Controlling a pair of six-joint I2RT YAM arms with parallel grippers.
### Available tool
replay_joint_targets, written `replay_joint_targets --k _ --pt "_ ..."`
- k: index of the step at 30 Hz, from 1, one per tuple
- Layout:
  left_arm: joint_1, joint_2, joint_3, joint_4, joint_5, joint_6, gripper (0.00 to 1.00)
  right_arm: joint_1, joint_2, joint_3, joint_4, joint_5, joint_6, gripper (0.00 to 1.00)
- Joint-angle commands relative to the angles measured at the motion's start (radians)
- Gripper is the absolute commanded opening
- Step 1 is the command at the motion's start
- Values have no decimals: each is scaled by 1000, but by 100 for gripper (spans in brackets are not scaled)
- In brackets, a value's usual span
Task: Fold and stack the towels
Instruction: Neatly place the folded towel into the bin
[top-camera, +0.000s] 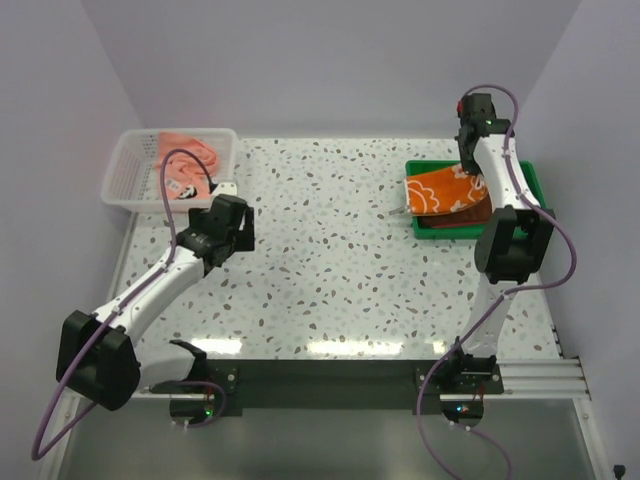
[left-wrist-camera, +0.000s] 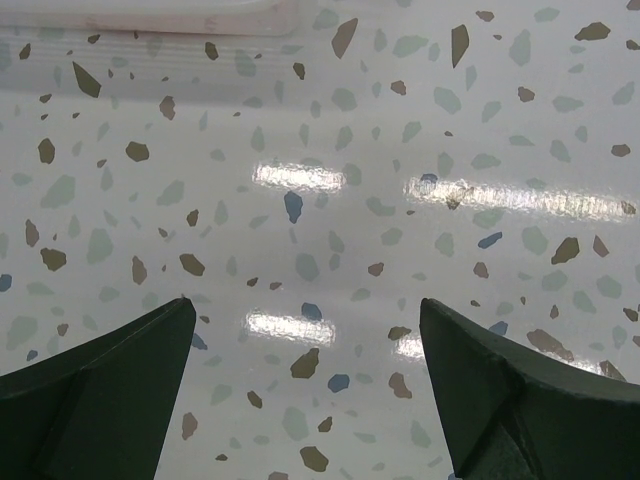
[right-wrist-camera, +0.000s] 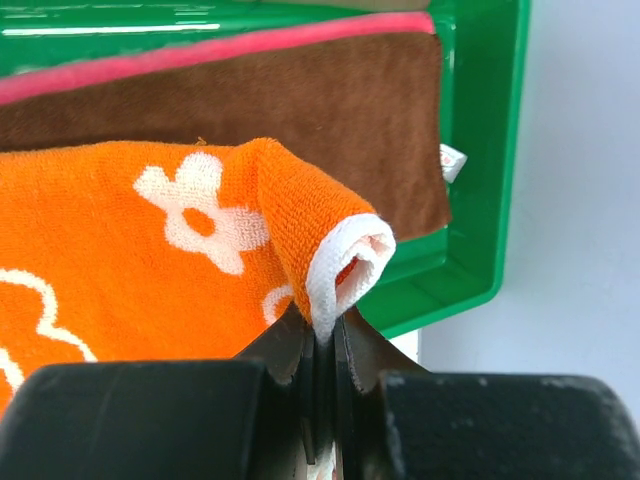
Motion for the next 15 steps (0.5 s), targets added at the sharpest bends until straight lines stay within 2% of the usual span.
replay_joint_targets --k 1,11,14,15 --pt "8 10 -7 52 -22 11 100 -12 27 41 40 57 -38 0" --pt "11 22 -11 55 -19 17 100 -34 102 -30 149 123 -27 0" --pt "14 25 -11 56 -19 17 100 -37 122 -40 185 160 -10 7" --pt "15 25 -11 56 -20 16 100 -37 134 -39 192 195 6 17"
